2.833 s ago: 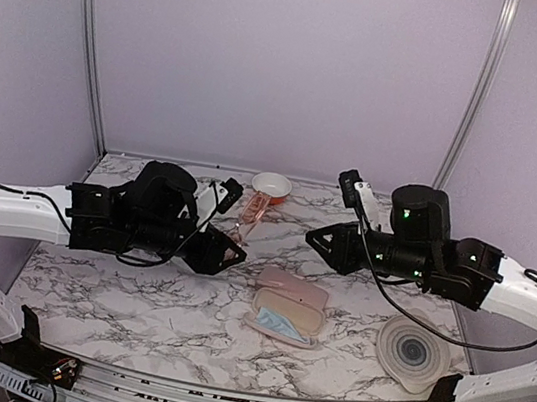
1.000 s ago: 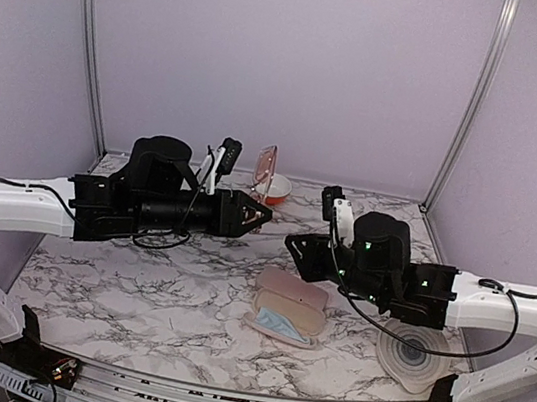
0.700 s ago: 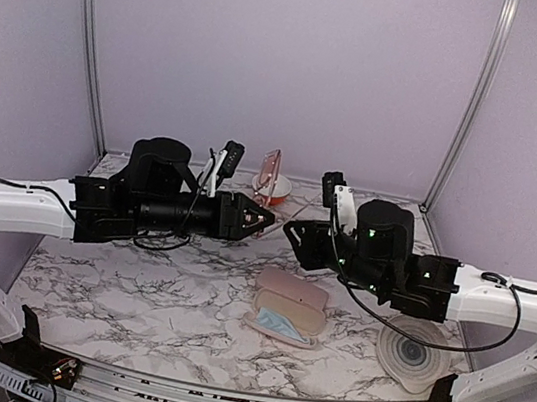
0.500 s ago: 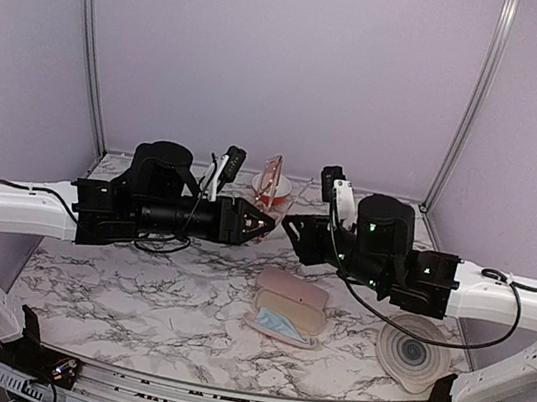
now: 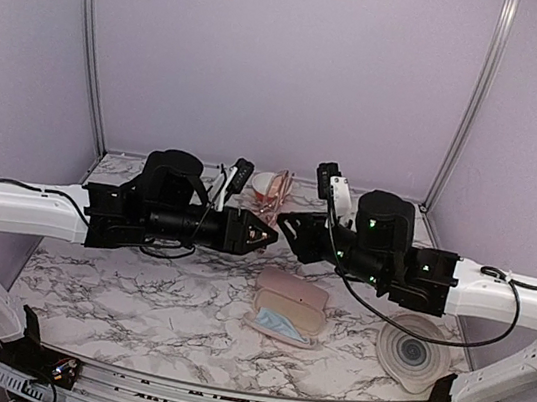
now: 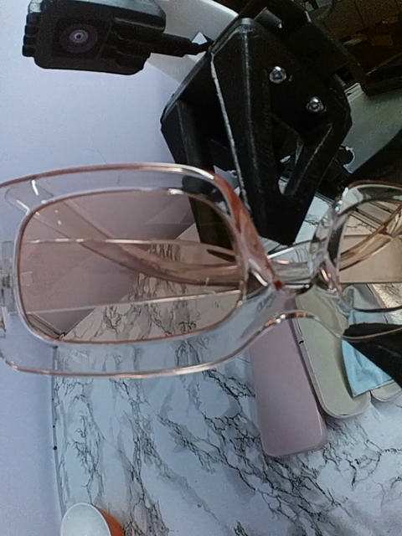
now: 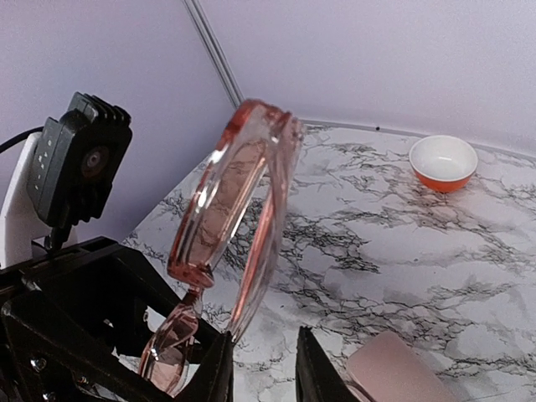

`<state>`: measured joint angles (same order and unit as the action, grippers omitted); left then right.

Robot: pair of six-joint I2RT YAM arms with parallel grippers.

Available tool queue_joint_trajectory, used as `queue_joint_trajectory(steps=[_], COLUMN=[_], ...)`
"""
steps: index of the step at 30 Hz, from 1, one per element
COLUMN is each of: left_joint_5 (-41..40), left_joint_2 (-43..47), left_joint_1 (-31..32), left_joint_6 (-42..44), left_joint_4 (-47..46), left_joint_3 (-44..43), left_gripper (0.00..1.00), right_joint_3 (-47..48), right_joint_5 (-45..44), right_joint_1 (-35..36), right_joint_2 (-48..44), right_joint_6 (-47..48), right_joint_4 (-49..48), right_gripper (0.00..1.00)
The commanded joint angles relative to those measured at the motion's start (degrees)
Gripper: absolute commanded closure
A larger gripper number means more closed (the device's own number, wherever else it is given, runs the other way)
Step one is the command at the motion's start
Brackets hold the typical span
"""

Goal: Organize the sunglasses
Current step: Fold the right temple of the sunglasses with the sunglasses, then place the sunglasses in the sunglasses case.

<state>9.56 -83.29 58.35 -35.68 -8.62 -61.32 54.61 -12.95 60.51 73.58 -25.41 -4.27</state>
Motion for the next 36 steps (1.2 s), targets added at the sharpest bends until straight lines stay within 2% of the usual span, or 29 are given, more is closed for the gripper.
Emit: queue_joint_trajectory(steps=[1,11,16,20,25,36], left_joint_5=[1.77,-0.62,-1.13,-0.4,2.71,6.3], left_joint_2=[-0.91,0.32,0.41,0.24,-0.34,-1.68], left_joint_1=[0.45,0.45,0.45,0.45,1.02,2.45], left_joint_6=[1.7,2.95,3.21,3.3,3.96,6.3], left_joint_4=[-0.18,1.15,2.76,2.21,1.85,1.85], left_joint_3=[-0.38,-0.29,-0.25,-0.54,-1.22,-2.2], left_gripper=[0.74,0.75,0.75,0.75,0.75,0.75], right_joint_3=[2.89,1.88,-0.83,-2.51,-1.99,1.7], right_joint_5=[2.51,-0.2,0.11,-2.03,-4.33,2.5], right_joint_1=[-0.22,-0.3,-0.68,-1.92,-4.79,-5.49], right_joint_2=[0.64,-2.83,-7.93,-10.24,-8.73,-2.96], right_joint_6=[0.7,2.04,3.07,1.68,-1.97,-0.13], right_joint_4=[-2.27,1.7,3.19,4.73,7.55,4.39], right_gripper=[0.75,0.74,0.62,0.62,0.66,0.67])
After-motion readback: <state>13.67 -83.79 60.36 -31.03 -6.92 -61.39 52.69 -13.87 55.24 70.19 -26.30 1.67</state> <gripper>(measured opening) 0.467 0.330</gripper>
